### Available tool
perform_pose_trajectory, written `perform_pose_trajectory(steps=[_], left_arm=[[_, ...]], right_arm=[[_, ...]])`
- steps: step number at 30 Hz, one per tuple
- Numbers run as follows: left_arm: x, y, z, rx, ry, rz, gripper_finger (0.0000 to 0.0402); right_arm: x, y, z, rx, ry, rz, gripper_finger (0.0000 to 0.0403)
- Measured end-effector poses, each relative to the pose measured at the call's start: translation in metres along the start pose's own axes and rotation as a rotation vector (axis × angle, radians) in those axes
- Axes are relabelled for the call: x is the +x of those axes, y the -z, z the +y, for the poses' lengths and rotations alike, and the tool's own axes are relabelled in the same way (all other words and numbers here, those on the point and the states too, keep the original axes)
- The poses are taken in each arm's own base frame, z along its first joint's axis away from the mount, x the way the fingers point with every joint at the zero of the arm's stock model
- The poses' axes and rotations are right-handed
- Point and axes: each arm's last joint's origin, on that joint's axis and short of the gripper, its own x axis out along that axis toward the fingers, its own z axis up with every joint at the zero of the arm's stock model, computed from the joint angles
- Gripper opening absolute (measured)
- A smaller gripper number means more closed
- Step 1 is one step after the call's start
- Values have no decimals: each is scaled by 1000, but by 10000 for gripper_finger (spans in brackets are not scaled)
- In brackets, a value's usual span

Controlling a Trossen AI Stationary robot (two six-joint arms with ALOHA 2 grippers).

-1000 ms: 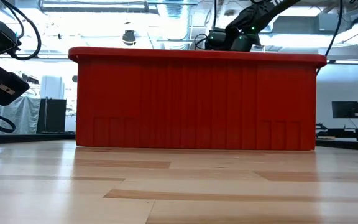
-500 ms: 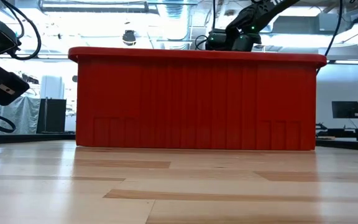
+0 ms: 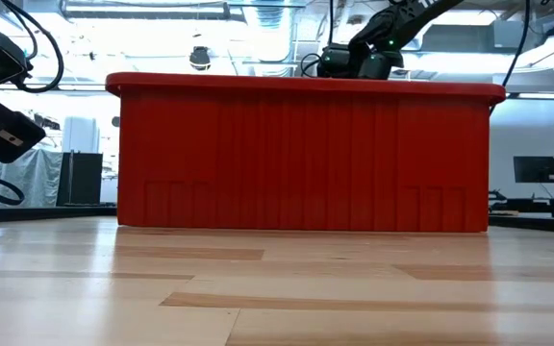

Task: Pick and place slides into bin
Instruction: Put the black slides into the red box, then return to Home Position

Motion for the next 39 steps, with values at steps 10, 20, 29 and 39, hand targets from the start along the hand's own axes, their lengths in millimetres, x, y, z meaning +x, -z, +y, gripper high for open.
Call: perform_pose_trajectory(steps=[10,20,29,39], left_arm=[[0,0,0,0,0,0,81],[0,0,0,0,0,1,81],[0,0,0,0,0,0,81],[0,0,0,0,0,0,81]], right_arm=[[0,-1,-1,6,7,-5,134],[0,-5,-3,-8,40,-42,168],[-13,-15,-13,-22,257,-9,158],[-75,-53,-28,42,652,-56,129]])
